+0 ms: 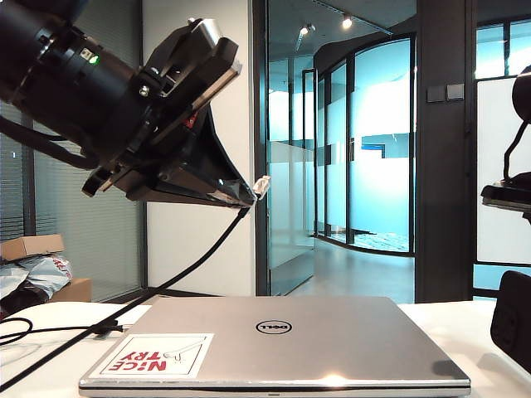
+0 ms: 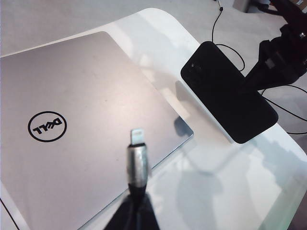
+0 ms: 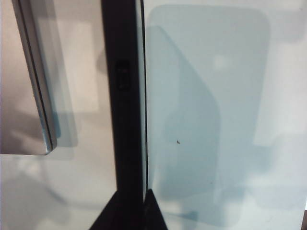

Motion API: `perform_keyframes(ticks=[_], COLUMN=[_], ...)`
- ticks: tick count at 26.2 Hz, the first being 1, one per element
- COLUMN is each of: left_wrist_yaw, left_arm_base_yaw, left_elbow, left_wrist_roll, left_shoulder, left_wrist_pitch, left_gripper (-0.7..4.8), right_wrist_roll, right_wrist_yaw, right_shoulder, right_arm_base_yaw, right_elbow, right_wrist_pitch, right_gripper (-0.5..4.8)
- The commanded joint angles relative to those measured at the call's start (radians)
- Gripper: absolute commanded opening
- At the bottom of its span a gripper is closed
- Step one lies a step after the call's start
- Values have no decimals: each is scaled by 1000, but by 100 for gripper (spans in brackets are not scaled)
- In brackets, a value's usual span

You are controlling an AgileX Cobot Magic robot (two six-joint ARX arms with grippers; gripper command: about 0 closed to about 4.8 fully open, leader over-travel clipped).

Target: Pick up the charging cable and the phone, plug the charging cable into the charging port on the phone, and finally place them back on the table.

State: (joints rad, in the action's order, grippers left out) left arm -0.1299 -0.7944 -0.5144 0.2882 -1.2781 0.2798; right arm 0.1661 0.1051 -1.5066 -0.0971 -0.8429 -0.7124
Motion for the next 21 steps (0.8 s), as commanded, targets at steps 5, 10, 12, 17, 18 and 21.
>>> perform_keyframes(ticks=[5,10,12,17,18,21], left_wrist_yaw=[-3,-3,-3,-3,-3,-3], left_arm_base_yaw=[0,0,0,0,0,0], left_elbow=[-2,-2,-2,-2,-2,-2], left_wrist_roll=[-1,-1,-1,-1,-1,-1], left_shoulder=[2,2,2,2,2,2], left_wrist_pitch=[14,14,14,14,14,14], left_gripper=[-7,-7,-7,-7,-7,-7], right_wrist_roll=[-18,-18,-18,-18,-18,-40], right_wrist_yaw=[5,5,5,4,5,5], right_shoulder=[-32,-36,-36,-50,-58,-118], right_arm_base_yaw=[-2,-2,-2,-2,-2,-2], right_elbow=[-8,-8,-8,-8,-8,-8], right_wrist_pitch=[8,14,26,48,51,52], right_gripper=[41,117,117,117,117,117])
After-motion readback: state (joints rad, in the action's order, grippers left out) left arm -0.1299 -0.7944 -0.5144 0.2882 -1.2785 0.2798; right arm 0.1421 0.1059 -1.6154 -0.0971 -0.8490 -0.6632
